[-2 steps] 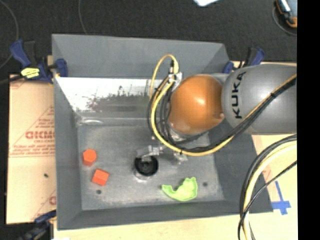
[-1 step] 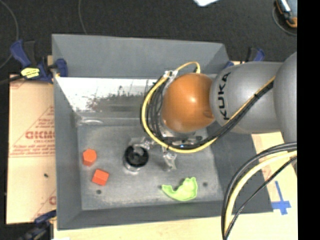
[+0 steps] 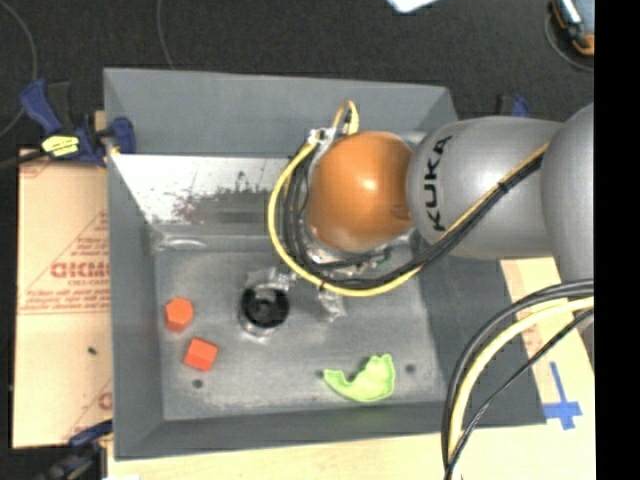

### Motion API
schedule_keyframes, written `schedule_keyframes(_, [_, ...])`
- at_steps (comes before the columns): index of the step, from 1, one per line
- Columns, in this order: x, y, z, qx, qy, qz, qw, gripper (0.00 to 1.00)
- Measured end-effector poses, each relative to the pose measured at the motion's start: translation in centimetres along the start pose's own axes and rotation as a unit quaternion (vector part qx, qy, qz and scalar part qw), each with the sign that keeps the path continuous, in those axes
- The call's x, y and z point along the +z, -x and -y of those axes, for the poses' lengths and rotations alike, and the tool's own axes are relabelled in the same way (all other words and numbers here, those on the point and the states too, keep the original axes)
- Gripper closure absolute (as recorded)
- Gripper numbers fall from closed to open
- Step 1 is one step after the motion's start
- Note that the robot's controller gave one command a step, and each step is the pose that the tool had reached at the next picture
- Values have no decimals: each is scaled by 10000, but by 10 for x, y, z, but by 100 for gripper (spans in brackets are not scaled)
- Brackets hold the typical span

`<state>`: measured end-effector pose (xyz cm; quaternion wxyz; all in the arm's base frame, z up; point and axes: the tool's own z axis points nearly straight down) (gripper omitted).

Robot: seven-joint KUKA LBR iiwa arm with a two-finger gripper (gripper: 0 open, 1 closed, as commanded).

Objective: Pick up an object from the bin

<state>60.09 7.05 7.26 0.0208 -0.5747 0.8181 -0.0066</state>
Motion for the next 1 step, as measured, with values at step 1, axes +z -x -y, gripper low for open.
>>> schedule_keyframes(1, [1, 11, 13, -1599, 29, 7, 9871, 0])
